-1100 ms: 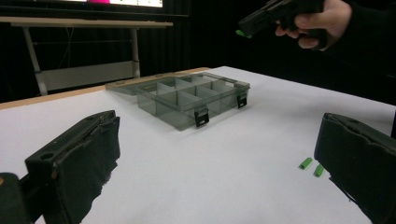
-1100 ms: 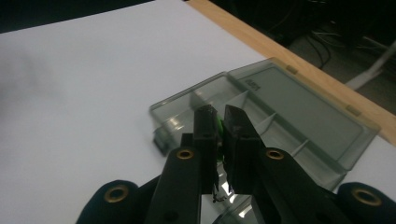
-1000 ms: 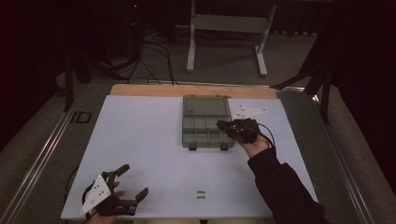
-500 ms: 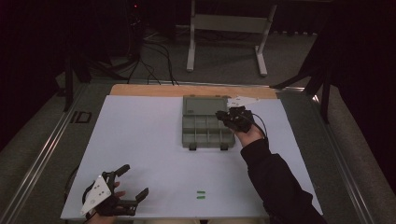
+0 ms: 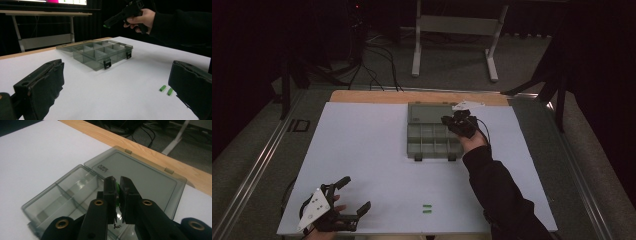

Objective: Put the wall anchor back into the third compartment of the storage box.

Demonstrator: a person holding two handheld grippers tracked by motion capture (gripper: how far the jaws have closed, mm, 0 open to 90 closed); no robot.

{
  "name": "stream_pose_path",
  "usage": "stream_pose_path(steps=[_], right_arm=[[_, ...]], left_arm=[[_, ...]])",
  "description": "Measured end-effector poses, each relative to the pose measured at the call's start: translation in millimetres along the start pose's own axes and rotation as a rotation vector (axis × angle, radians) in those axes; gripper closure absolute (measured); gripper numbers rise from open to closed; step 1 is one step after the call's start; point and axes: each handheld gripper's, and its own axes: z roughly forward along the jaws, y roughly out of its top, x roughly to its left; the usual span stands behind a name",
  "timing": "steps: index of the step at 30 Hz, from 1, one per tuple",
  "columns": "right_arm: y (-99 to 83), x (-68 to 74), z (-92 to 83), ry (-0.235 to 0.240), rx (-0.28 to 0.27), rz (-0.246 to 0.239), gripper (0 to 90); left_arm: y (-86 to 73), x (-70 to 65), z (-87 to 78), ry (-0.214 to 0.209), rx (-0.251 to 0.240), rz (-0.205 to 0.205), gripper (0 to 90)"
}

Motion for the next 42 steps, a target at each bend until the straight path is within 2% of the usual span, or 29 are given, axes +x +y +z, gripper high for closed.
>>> stream_pose_path(steps=[11, 14, 24, 26, 28, 30, 31, 32, 34, 36, 42], right_arm=[[-12.3, -6.4, 24.5, -0.013, 0.042, 0.045, 83.9], [-18.4, -8.1, 34.5, -0.015, 0.075, 0.055, 83.9], [-24.1, -5.4, 48.1, -0.003, 0.142, 0.039, 83.6], [-24.0, -5.3, 49.8, 0.011, 0.162, 0.048, 71.0], [-23.0, -5.6, 49.6, -0.002, 0.175, 0.046, 67.1], [-21.8, -6.1, 47.7, -0.004, 0.173, 0.053, 67.1], [-21.8, -6.1, 47.7, -0.004, 0.173, 0.053, 64.3], [-18.1, -8.7, 42.8, 0.000, 0.169, 0.077, 58.3], [-15.5, -9.5, 38.9, 0.000, 0.165, 0.082, 52.3], [-14.5, -10.0, 37.2, 0.006, 0.168, 0.082, 49.9], [-13.0, -7.1, 28.6, 0.026, 0.190, 0.085, 32.5]], left_arm=[[-0.4, 0.0, 0.1, -0.004, 0.002, -0.004, 0.2], [-0.7, 0.0, 0.2, -0.006, 0.003, -0.006, 0.2], [-1.1, 0.3, 0.7, -0.008, 0.011, -0.007, 0.2], [-1.1, 0.3, 0.6, -0.010, 0.012, -0.006, 0.2], [-1.1, 0.4, 0.6, -0.009, 0.011, -0.007, 0.2], [-1.1, 0.4, 0.6, -0.009, 0.011, -0.007, 0.2], [-1.1, 0.5, 0.8, -0.009, 0.011, -0.007, 0.2], [-1.2, 0.4, 0.8, -0.010, 0.013, -0.008, 0.2], [-1.2, 0.2, 1.1, -0.012, 0.015, -0.010, 0.2], [-1.2, 0.1, 1.4, -0.013, 0.015, -0.009, 0.2], [-1.0, 0.0, 1.6, -0.010, 0.016, -0.011, 0.2]])
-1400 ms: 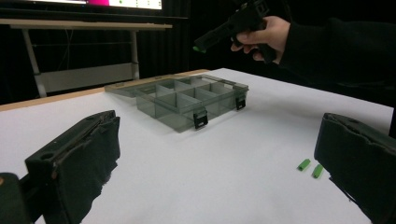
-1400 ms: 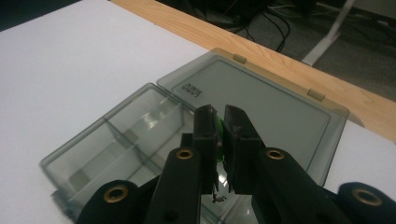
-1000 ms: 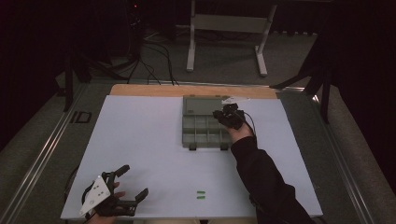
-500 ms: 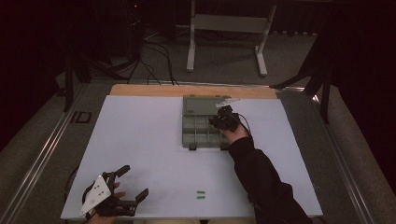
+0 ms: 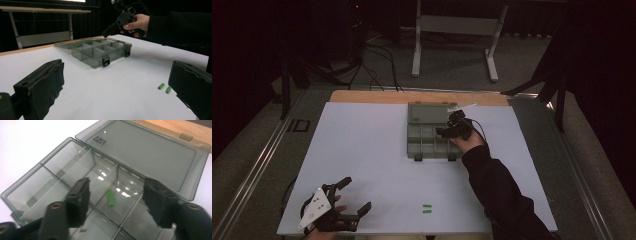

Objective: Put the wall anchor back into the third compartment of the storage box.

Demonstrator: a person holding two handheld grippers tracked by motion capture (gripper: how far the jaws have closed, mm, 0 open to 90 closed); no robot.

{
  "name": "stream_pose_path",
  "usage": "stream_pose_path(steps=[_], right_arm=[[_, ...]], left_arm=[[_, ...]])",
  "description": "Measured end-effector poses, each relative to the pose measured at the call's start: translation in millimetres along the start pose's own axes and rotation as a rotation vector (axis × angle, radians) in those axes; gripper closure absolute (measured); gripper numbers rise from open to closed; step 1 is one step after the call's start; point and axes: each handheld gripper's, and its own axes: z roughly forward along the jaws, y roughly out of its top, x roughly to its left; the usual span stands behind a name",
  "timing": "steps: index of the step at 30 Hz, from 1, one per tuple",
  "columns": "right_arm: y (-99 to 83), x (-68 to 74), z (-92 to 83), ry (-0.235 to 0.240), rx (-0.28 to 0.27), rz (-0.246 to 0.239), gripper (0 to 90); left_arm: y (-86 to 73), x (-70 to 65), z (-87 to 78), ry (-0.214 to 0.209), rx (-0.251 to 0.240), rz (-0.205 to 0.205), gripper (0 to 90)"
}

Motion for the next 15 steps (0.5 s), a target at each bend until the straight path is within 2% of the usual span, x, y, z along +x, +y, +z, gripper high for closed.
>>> stream_pose_path(steps=[6, 7, 11, 15], right_arm=[[-2.4, 5.0, -11.5, 0.031, -0.024, 0.014, 13.0], [-3.6, 7.7, -15.0, 0.014, -0.032, 0.004, 13.8], [-6.4, 12.4, -20.7, 0.016, -0.024, -0.015, 13.7], [-12.4, 20.9, -29.1, 0.048, -0.024, -0.040, 13.7]], left_arm=[[0.1, 0.3, -0.3, 0.002, -0.001, 0.001, 0.2], [0.1, 0.3, -0.3, 0.002, -0.001, 0.001, 0.2], [0.1, 0.3, -0.3, 0.004, -0.001, 0.002, 0.2], [0.2, 0.2, -0.1, 0.004, 0.001, 0.001, 0.2]])
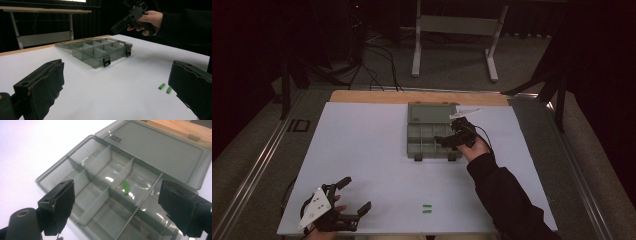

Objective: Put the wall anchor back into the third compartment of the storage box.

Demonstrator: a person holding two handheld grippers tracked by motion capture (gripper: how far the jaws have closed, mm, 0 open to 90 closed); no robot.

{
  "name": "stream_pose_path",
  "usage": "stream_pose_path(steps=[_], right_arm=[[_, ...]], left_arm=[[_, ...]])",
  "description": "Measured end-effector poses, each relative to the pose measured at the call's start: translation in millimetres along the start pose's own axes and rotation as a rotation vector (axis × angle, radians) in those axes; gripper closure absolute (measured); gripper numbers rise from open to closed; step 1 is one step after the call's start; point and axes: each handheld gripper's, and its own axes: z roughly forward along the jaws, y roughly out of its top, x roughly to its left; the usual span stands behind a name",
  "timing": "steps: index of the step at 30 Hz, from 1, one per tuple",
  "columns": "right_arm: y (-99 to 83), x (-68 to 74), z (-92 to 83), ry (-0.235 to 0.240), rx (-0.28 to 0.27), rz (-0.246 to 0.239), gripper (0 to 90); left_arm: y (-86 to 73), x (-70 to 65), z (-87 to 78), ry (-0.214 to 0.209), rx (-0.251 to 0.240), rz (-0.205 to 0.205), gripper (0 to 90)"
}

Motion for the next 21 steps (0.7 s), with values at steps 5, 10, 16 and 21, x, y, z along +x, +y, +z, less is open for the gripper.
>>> stream_pose_path(steps=[5, 10, 16, 21], right_arm=[[-5.6, 10.2, -7.9, 0.036, -0.006, -0.013, 13.6], [-10.0, 17.1, -17.0, 0.086, -0.025, 0.004, 13.8], [-18.9, 32.2, -31.3, 0.141, -0.034, -0.029, 14.0], [-24.1, 42.7, -42.7, 0.179, -0.056, -0.050, 14.2]], left_arm=[[-0.1, 0.0, 0.3, 0.002, 0.000, 0.001, 0.2], [0.1, 0.2, 0.0, 0.003, -0.002, 0.002, 0.2], [-0.1, 0.0, 0.5, 0.004, 0.000, 0.002, 0.2], [-0.1, 0.2, 0.5, 0.004, 0.000, 0.001, 0.2]])
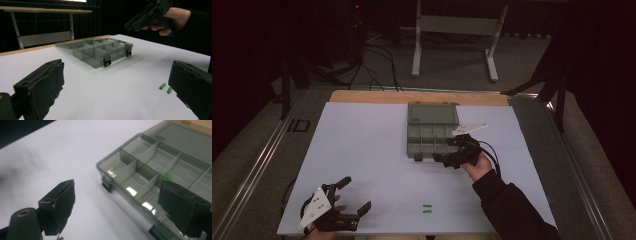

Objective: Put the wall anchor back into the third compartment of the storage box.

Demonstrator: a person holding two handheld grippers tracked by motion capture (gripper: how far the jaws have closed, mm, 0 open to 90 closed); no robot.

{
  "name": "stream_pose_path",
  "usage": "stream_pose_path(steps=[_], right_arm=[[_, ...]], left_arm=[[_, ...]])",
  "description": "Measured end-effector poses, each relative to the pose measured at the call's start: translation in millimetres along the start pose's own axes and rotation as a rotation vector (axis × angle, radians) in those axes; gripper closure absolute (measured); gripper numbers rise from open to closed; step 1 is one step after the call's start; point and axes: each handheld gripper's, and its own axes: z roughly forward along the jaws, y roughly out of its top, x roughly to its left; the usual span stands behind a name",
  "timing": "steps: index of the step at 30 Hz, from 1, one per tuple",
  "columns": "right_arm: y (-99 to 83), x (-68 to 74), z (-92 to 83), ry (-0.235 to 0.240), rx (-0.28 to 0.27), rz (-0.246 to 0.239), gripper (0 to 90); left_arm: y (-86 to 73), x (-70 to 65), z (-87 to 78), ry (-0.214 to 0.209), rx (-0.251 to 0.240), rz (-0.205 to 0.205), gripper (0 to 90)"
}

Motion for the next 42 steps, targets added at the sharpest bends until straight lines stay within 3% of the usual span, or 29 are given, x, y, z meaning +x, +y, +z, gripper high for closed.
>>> stream_pose_path(steps=[10, 12, 15, 19, 24, 32, 33, 35, 37, 41, 42], right_arm=[[-8.3, 21.0, -11.6, 0.033, -0.023, -0.040, 14.1], [-12.1, 25.9, -14.9, 0.074, -0.032, -0.043, 14.1], [-15.2, 29.3, -16.6, 0.091, -0.037, -0.050, 14.1], [-23.7, 41.9, -14.1, 0.092, 0.000, -0.108, 14.1], [-33.3, 51.1, -4.6, 0.153, 0.041, -0.147, 14.1], [-49.7, 65.7, 13.5, 0.196, 0.102, -0.215, 16.3], [-54.1, 68.2, 17.7, 0.209, 0.119, -0.224, 23.7], [-58.5, 70.5, 21.7, 0.224, 0.135, -0.235, 26.5], [-62.3, 72.2, 24.3, 0.234, 0.164, -0.273, 36.7], [-67.5, 74.9, 27.8, 0.249, 0.193, -0.322, 46.8], [-70.2, 76.5, 30.1, 0.254, 0.213, -0.340, 53.5]], left_arm=[[0.1, -0.2, 0.1, -0.001, 0.001, 0.002, 0.2], [0.2, -0.3, 0.1, -0.002, 0.002, 0.002, 0.2], [0.2, -0.3, 0.1, -0.003, 0.001, 0.002, 0.2], [0.3, -0.6, 0.2, -0.002, 0.001, 0.004, 0.2], [0.3, -0.5, 0.3, -0.003, 0.002, 0.003, 0.2], [0.4, -0.5, 0.0, -0.002, 0.002, 0.004, 0.2], [0.4, -0.3, 0.0, -0.004, 0.001, 0.002, 0.2], [0.3, -0.4, 0.1, -0.004, 0.002, 0.004, 0.2], [0.2, -0.4, 0.2, -0.004, 0.002, 0.003, 0.2], [0.2, -0.5, 0.3, -0.004, 0.002, 0.003, 0.2], [0.2, -0.5, 0.3, -0.004, 0.002, 0.004, 0.2]])
